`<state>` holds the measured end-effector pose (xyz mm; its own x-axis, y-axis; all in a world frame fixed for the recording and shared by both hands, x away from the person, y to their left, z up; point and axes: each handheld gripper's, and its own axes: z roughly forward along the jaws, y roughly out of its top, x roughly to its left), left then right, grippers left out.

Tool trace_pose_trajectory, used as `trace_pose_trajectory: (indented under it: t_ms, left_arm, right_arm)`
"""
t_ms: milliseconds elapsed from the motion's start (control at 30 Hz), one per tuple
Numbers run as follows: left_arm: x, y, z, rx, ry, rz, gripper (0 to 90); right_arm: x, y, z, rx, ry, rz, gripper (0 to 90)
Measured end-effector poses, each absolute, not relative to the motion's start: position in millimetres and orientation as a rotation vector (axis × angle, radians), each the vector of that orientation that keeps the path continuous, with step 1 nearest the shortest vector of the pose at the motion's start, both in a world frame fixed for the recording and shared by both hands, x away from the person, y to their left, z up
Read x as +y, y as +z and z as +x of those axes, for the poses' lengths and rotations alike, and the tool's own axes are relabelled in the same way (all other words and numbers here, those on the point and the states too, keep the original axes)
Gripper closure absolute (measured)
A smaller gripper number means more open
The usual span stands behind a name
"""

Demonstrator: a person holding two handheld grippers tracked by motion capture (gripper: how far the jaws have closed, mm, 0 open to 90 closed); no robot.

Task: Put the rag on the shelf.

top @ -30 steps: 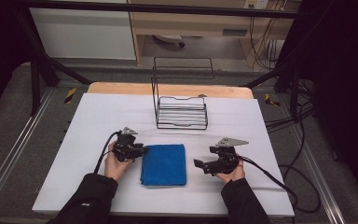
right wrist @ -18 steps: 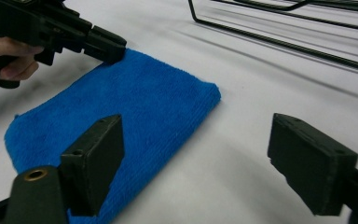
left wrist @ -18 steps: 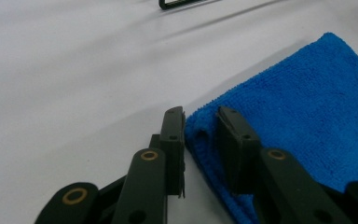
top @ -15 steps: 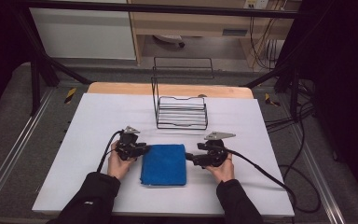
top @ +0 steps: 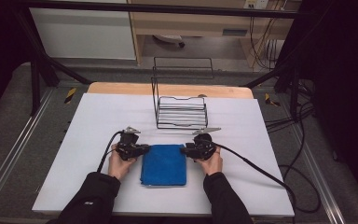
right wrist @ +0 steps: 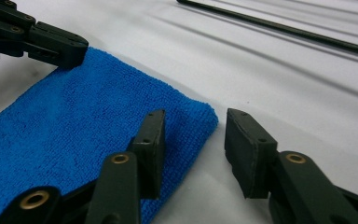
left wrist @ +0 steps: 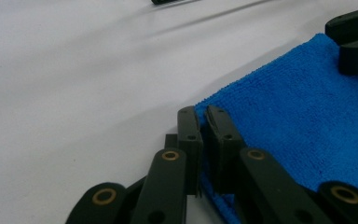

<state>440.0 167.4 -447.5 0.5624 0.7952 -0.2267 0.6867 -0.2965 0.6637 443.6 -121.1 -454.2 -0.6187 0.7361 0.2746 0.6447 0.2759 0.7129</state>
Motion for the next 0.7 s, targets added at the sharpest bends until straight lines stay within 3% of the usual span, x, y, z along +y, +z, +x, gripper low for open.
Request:
trace_pose_trajectory:
  t_ms: [333, 700]
  left_arm:
    - [167, -447, 439, 1.181, 0.197, 2.056, 84.9]
    - [173, -438, 430, 1.137, 0.218, 1.990, 85.8]
  right_arm:
    - [-114, -454, 447, 2.473, 1.257, 1.344, 82.8]
    - [-119, -436, 440, 2.430, 1.314, 1.326, 86.2]
